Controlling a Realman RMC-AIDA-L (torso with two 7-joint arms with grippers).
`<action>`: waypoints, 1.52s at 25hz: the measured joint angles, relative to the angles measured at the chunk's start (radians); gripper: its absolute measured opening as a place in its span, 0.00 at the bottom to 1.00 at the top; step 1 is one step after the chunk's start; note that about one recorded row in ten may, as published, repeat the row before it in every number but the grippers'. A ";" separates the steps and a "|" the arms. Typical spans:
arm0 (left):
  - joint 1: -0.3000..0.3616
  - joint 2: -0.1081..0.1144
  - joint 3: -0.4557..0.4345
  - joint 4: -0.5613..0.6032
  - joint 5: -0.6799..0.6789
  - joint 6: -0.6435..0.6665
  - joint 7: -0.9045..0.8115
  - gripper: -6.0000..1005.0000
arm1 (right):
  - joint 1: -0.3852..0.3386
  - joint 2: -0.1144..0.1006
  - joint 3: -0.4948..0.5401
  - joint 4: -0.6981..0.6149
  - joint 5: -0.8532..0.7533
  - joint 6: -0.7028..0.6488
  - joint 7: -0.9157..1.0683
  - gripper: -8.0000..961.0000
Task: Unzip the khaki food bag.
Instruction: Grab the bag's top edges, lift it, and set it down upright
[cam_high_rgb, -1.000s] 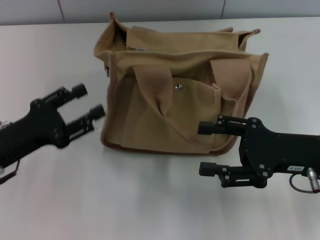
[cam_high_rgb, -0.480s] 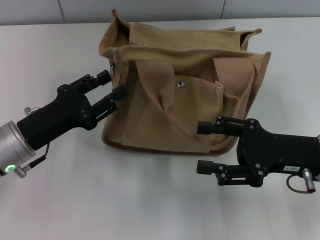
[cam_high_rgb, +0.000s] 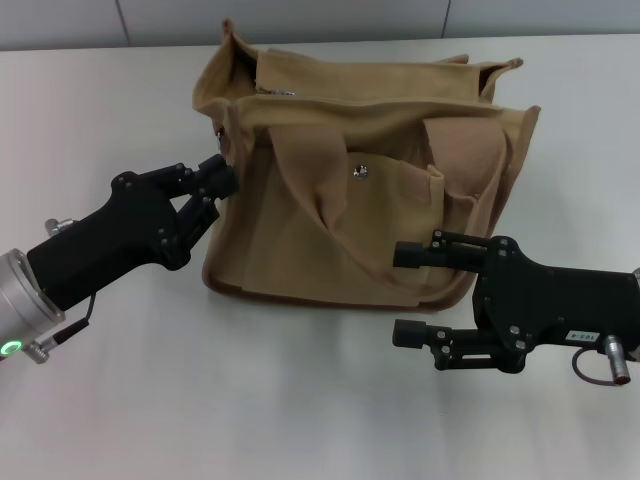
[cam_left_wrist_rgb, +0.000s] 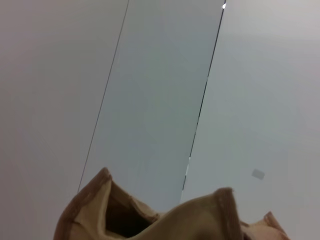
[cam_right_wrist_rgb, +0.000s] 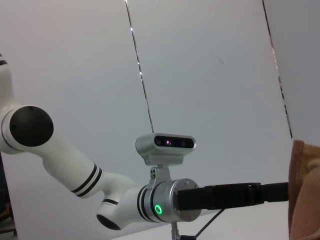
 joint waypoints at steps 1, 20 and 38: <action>0.001 0.000 0.000 0.001 0.001 -0.001 0.000 0.25 | 0.000 0.000 0.000 0.000 0.000 0.000 0.000 0.81; -0.025 -0.009 0.037 -0.023 -0.003 -0.053 0.015 0.38 | 0.007 0.000 -0.002 0.017 0.000 0.035 0.000 0.81; -0.041 -0.010 0.029 -0.099 -0.056 -0.082 0.168 0.25 | 0.009 0.002 -0.002 0.028 0.000 0.042 -0.011 0.80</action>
